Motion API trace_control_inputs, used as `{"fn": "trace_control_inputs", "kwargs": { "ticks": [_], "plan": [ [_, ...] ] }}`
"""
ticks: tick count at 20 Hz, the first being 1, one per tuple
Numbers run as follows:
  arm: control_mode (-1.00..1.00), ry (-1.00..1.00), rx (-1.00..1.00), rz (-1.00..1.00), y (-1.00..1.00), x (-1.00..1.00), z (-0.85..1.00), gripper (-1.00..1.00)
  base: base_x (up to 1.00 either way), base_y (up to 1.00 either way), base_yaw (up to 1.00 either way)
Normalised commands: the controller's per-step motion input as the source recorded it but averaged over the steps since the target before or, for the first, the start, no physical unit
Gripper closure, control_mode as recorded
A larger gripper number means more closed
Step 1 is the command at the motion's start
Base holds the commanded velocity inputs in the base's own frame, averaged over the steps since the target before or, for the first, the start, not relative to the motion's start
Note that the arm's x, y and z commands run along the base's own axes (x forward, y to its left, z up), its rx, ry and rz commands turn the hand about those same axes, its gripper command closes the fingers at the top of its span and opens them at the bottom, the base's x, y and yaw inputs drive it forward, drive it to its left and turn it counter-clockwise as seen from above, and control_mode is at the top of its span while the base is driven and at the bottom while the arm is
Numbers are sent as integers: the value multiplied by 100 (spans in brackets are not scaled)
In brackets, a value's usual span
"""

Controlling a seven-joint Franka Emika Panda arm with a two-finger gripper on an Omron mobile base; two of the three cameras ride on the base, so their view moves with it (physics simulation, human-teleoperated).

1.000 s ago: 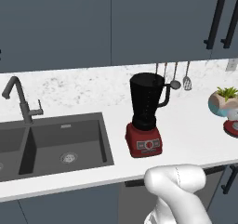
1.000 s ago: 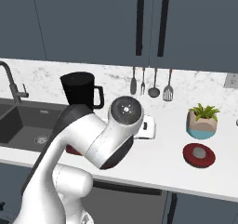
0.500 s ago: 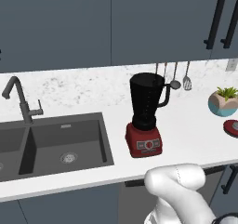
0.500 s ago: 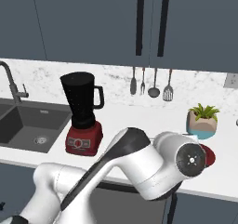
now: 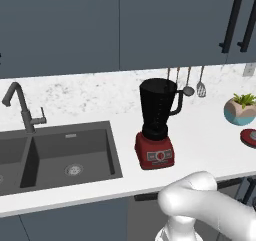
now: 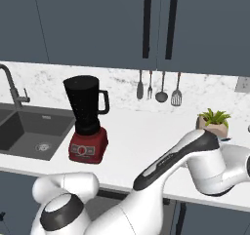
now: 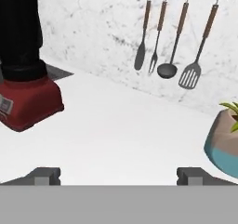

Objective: Close the lid blender by securely placing the lid on top.

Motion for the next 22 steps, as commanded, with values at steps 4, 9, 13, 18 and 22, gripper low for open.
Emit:
{"fn": "trace_control_inputs", "kwargs": {
  "ticks": [4,9,13,18,22],
  "plan": [
    [-100,0,-2,43,-79,24,-22,-100,0,0,0],
    [-100,2,-7,9,-3,1,-5,-100,0,0,0],
    [-100,1,-5,-2,2,0,0,-100,0,0,0],
    [-100,18,-23,-20,30,13,-3,-100,0,0,0],
    [-100,26,-30,-26,42,16,-13,-100,0,0,0]
  ]
}}
